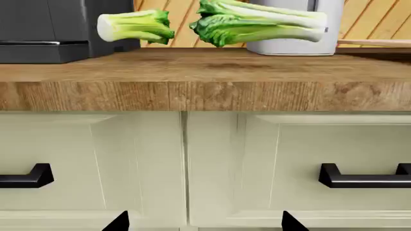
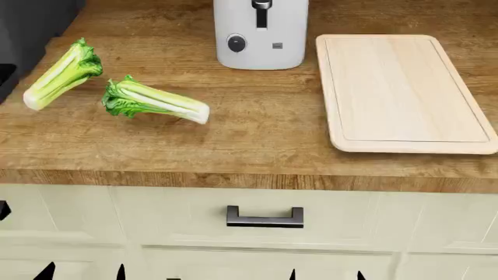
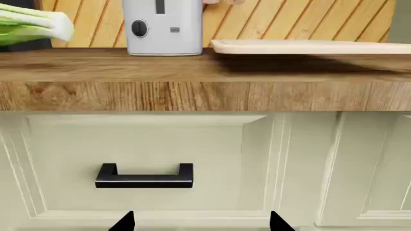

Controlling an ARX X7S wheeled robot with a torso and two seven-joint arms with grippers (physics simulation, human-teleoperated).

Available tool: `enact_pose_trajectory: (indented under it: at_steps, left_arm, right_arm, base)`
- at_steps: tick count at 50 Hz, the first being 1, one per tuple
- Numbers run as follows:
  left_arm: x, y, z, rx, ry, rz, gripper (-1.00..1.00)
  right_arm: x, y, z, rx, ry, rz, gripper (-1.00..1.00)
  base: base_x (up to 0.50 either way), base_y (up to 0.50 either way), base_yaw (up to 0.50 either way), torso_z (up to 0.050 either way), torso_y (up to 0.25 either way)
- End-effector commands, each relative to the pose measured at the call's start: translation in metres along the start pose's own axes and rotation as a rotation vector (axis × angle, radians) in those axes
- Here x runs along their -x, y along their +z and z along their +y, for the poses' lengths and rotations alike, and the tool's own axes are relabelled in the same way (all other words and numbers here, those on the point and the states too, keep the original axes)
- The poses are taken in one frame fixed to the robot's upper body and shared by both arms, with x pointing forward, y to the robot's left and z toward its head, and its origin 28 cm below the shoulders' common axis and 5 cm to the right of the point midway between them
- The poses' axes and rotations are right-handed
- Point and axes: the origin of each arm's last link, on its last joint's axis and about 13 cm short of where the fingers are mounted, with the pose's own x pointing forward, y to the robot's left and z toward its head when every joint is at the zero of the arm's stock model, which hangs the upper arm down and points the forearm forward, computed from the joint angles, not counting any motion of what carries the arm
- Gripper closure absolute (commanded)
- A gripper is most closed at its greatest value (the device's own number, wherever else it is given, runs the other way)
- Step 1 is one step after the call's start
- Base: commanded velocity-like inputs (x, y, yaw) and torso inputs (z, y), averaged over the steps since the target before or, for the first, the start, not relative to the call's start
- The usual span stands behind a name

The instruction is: Place the celery and the celery on separate cutting boards.

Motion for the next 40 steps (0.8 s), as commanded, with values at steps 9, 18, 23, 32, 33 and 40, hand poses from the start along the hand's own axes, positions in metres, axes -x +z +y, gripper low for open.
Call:
enact_pose_trajectory:
  at_steps: [9,18,23,32,33,40]
  left_arm:
    - [0.0011,0.0,-0.0006,-0.015,-0.013,0.012,-1.0]
    - [0.0036,-0.0029,0.0032,-0.009,-0.005,0.032,-1.0]
    - [0.003,-0.0046,0.0045,0.013,0.005,0.044,-1.0]
    - [0.003,-0.0042,0.0045,0.021,0.007,0.06,-1.0]
    - [0.003,-0.0042,0.0045,0.021,0.007,0.06,-1.0]
    - [0.0024,-0.0056,0.0039,-0.008,0.002,0.068,-1.0]
  right_arm:
    - [0.0019,0.0022,-0.0014,-0.019,-0.016,-0.014,-1.0]
    - [0.002,0.0026,-0.0021,-0.01,-0.01,-0.018,-1.0]
    - [0.0022,0.0025,-0.0022,-0.008,-0.011,-0.014,-1.0]
    - [0.002,0.0025,-0.0028,-0.008,-0.015,-0.011,-1.0]
    - [0.0021,0.0027,-0.0029,-0.009,-0.017,-0.011,-1.0]
    - [0.0029,0.0027,-0.0032,-0.005,-0.019,-0.01,-1.0]
  base:
    - [0.0,0.0,0.0,0.0,0.0]
    - [0.0,0.02,0.0,0.0,0.0]
    - [0.01,0.5,0.0,0.0,0.0]
    - [0.01,0.5,0.0,0.0,0.0]
    - [0.01,0.5,0.0,0.0,0.0]
    - [0.01,0.5,0.0,0.0,0.0]
